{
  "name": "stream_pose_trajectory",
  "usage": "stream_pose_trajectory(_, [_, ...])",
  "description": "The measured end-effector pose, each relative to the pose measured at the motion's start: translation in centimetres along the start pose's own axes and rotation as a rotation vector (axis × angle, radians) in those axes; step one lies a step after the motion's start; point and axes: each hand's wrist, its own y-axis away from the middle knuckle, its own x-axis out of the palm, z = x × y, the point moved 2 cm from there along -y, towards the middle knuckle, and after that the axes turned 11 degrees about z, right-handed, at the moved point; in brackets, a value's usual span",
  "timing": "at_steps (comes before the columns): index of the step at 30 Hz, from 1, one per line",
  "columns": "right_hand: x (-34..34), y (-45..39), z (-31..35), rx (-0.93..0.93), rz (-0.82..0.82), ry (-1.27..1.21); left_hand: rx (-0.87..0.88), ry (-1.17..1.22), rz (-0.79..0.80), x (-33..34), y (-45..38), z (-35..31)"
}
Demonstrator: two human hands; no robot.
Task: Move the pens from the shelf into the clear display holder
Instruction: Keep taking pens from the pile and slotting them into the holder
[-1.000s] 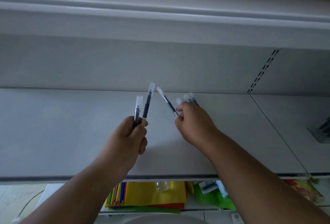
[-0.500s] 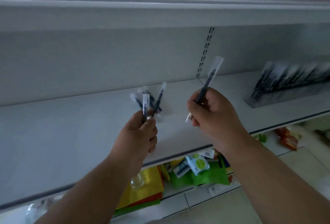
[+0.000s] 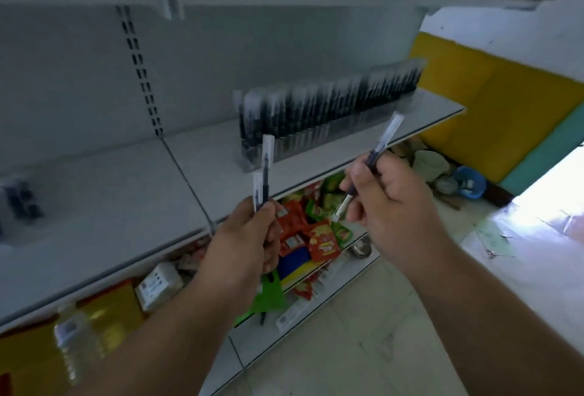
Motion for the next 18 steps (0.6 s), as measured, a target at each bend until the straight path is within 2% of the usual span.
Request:
stream_pose_trajectory(7, [-12.4, -1.3, -7.3, 0.035, -0.102, 0.143, -0.049, -0.078, 0.038, 12.6, -5.6, 3.9])
stream_pose_trajectory(14, [-16.6, -7.2, -11.5, -0.075, -0.161, 0.121, -0.095, -0.119, -0.002, 16.3, -13.5, 4.0])
stream_pose_trajectory(18, [-19.3, -11.1, -14.5, -0.028, -0.207, 0.233, -0.105, -0.156, -0.002, 18.7, -19.3, 3.4])
